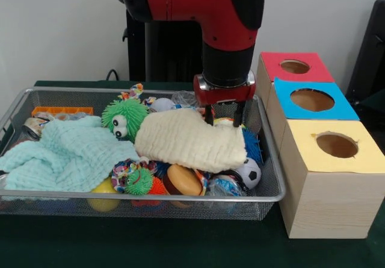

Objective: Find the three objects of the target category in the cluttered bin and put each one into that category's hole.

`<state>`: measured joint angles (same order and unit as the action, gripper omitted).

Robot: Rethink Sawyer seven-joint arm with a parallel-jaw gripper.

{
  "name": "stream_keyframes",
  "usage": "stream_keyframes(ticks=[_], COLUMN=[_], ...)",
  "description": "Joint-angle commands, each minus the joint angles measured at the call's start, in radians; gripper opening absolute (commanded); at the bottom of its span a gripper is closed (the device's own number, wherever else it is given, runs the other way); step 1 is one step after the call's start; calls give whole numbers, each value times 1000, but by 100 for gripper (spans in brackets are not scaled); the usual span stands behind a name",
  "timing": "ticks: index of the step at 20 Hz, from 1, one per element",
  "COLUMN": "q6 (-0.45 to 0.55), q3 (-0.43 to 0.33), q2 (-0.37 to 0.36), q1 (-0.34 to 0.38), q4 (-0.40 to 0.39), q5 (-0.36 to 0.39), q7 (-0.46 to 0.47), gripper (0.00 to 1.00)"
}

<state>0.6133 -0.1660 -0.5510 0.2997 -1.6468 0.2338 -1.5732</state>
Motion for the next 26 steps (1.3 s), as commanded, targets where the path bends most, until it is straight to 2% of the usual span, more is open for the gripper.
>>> stream_keyframes(ticks=[1, 6, 16, 18, 22, 26], q6=[66, 196, 413, 426, 386, 435], q3=[-10, 4, 22, 16, -9, -10], q2=[48, 29, -65, -78, -88, -84], q1=[-17, -34, -58, -57, -45, -45], q4=[136, 187, 204, 203, 205, 231], q5=[25, 6, 7, 7, 15, 14], q7=[-52, -45, -46, -45, -32, -32], gripper=[100, 100, 100, 100, 100, 100])
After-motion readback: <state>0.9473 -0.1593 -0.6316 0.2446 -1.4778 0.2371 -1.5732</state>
